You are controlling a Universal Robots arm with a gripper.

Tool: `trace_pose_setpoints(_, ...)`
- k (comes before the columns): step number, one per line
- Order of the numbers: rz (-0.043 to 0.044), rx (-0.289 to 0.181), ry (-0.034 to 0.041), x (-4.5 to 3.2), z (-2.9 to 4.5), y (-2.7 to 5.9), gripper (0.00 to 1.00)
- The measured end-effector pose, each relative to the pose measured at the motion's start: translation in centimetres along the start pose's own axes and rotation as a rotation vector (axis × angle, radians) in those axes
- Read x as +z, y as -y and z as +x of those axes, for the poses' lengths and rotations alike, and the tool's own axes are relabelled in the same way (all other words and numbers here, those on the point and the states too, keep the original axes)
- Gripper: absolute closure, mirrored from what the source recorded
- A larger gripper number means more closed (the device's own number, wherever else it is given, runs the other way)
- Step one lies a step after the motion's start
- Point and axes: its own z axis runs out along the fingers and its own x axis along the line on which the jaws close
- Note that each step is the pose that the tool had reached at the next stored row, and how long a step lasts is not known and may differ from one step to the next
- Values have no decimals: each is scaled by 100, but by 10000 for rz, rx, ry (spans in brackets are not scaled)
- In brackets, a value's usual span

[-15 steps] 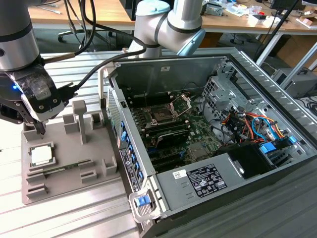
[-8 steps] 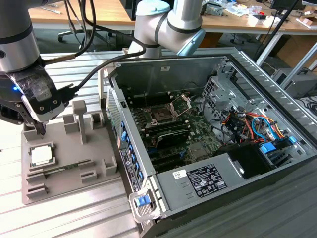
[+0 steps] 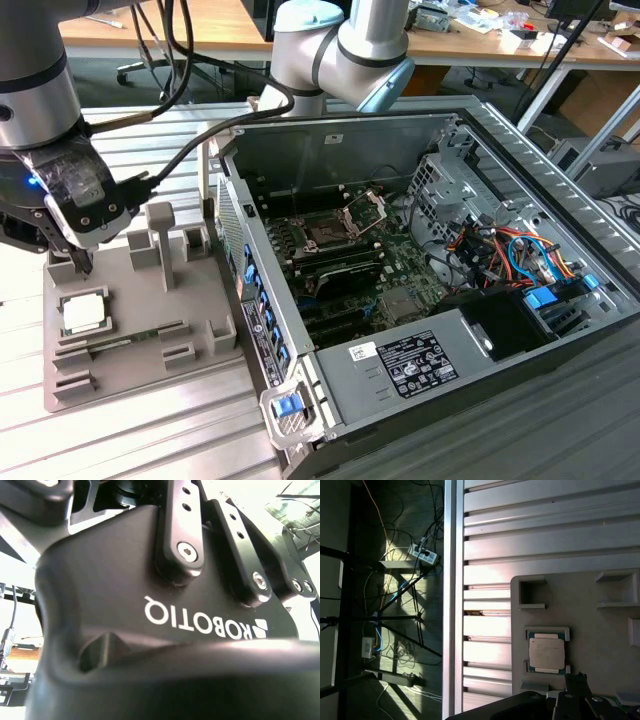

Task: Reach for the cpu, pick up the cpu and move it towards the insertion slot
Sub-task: 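Pick up the cpu and move it towards the insertion slot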

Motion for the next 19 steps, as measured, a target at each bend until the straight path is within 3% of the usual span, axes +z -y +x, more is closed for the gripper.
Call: trace_pose_setpoints(19,0,-1,-1,47,0,2,89)
